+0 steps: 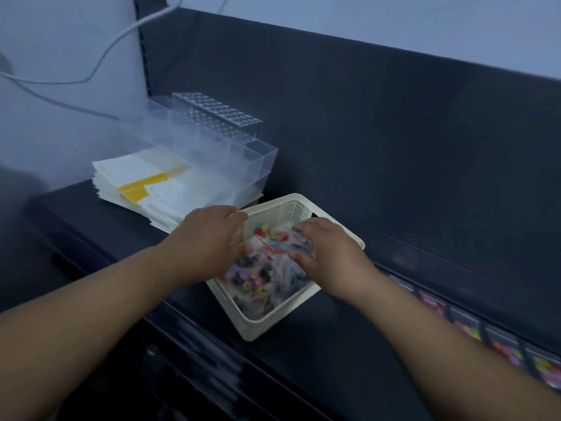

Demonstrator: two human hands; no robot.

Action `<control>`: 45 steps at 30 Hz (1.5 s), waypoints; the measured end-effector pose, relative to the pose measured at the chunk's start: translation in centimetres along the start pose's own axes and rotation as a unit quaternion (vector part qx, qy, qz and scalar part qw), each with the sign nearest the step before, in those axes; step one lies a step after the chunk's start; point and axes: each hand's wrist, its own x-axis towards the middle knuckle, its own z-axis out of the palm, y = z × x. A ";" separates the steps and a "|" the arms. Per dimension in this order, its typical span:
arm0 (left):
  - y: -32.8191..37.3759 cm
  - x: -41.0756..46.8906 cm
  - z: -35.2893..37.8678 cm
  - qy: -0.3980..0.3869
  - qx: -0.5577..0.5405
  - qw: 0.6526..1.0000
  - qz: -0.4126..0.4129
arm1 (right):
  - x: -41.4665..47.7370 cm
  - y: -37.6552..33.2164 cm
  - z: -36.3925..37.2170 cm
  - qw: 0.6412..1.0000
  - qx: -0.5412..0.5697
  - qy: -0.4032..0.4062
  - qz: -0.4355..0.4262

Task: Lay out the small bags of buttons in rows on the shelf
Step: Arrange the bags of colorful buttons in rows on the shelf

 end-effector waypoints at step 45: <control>-3.8 3.2 2.8 -0.009 -0.110 0.993 0.035 | 10.0 1.0 2.9 0.820 0.531 -0.032 0.212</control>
